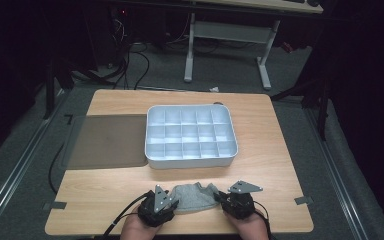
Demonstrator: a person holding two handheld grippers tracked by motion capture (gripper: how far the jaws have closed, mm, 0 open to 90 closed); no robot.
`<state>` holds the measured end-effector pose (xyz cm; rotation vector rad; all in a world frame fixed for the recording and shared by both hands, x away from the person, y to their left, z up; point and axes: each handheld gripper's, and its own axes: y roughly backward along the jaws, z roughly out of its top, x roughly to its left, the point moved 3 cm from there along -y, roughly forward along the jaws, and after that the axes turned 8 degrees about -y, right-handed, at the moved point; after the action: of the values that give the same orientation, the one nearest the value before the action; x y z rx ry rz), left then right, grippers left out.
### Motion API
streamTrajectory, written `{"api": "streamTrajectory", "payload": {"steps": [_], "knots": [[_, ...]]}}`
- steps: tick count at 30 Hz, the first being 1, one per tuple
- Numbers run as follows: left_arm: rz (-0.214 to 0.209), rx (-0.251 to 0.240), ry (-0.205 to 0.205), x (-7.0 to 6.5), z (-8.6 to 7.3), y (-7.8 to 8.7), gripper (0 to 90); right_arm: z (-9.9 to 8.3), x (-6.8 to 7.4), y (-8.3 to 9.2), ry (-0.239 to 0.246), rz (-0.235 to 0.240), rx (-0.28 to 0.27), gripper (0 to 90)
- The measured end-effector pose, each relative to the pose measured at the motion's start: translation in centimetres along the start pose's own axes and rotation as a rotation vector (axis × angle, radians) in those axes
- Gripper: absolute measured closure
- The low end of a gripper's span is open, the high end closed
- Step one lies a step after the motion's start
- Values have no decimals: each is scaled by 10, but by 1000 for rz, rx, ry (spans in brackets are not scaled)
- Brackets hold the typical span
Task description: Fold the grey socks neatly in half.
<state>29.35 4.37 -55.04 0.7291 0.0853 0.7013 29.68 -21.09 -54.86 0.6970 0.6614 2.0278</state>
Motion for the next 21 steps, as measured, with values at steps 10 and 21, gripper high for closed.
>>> {"api": "streamTrajectory", "payload": {"steps": [10,21], "knots": [[3,3,2,1,-1,1,507,3,2,9,3,6,-42,869],[-80,-69,58,-2,20,6,607,2,1,7,2,19,-44,867]]}}
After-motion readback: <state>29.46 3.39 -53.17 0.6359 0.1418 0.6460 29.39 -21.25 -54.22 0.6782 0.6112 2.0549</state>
